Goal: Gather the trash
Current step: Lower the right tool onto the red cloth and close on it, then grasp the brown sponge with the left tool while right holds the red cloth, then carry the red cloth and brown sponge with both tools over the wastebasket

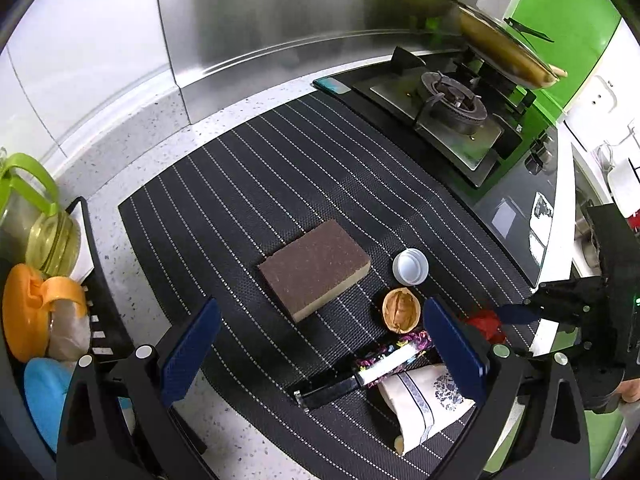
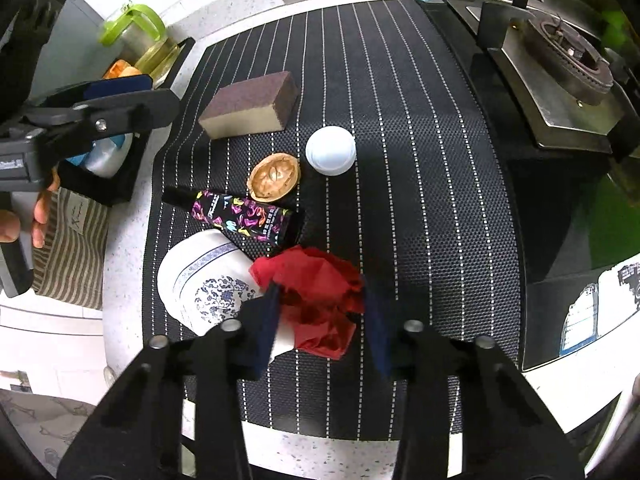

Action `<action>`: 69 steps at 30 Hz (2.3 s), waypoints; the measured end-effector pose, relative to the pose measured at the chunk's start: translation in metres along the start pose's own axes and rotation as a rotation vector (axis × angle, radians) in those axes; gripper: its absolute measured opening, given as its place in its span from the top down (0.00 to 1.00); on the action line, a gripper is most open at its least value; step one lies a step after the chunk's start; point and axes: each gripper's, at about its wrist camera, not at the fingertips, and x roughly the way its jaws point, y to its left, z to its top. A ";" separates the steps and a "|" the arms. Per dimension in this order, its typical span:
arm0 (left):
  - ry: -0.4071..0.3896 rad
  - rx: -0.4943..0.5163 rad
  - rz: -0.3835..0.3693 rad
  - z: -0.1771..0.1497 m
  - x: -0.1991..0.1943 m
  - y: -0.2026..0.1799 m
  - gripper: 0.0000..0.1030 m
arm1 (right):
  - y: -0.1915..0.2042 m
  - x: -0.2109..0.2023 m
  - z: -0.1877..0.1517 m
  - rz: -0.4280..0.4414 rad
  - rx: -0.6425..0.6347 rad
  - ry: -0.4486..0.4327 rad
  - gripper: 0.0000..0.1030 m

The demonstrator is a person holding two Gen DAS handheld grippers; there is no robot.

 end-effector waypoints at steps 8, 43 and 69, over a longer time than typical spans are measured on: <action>0.036 0.033 -0.012 0.005 0.013 0.002 0.06 | -0.002 -0.019 0.001 0.022 0.035 -0.049 0.76; 0.065 0.115 -0.088 0.024 0.031 0.006 0.36 | -0.013 -0.064 0.006 0.004 0.143 -0.178 0.75; -0.009 0.741 -0.522 -0.069 -0.052 -0.279 0.36 | -0.036 -0.204 -0.290 -0.456 0.810 -0.429 0.75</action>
